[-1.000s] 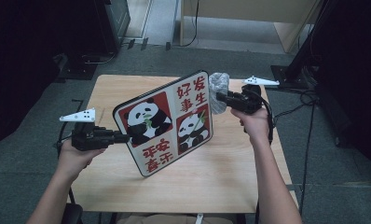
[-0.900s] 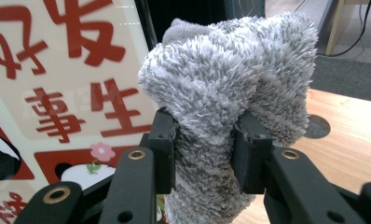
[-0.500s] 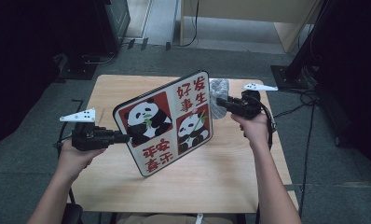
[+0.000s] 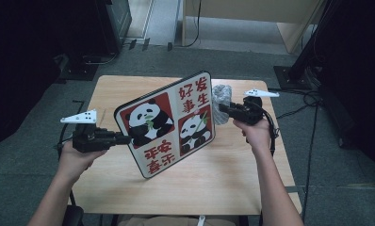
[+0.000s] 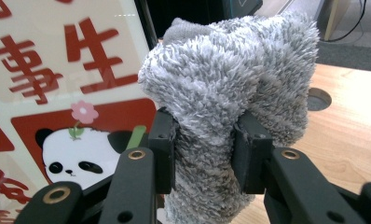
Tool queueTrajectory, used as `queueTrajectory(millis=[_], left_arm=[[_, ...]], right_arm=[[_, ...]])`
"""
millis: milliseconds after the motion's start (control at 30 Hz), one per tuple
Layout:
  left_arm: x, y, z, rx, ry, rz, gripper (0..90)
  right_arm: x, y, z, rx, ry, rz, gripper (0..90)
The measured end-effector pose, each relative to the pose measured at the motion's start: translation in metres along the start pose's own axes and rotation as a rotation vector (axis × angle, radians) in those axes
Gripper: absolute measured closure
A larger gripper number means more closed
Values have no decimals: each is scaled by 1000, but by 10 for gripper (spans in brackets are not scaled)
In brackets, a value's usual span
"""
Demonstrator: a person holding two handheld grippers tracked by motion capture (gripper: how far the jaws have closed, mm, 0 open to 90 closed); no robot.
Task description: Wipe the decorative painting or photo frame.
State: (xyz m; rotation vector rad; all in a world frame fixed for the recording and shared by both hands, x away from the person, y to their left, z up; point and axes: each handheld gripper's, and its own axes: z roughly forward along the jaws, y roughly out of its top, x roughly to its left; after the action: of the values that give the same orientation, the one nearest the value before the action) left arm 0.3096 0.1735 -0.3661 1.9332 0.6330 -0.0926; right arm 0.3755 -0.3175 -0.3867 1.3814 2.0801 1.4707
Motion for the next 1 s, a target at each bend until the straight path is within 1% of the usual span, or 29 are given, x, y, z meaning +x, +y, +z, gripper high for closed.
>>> queueTrajectory(millis=[367, 500, 700, 800, 1000], left_arm=[[-1, 0, 0, 3, 2, 0, 779], [-1, 0, 0, 5, 3, 2, 779], [-2, 0, 0, 5, 4, 2, 779], [-2, 0, 0, 6, 3, 3, 778], [-2, 0, 0, 6, 1, 3, 778]], right_arm=[[-3, -11, 3, 17, -7, 5, 655], [-2, -15, 4, 19, -16, 8, 655], [-3, -20, 5, 21, -28, -4, 655], [-3, -24, 6, 29, -34, -2, 654], [-4, -26, 7, 39, -36, 3, 653]])
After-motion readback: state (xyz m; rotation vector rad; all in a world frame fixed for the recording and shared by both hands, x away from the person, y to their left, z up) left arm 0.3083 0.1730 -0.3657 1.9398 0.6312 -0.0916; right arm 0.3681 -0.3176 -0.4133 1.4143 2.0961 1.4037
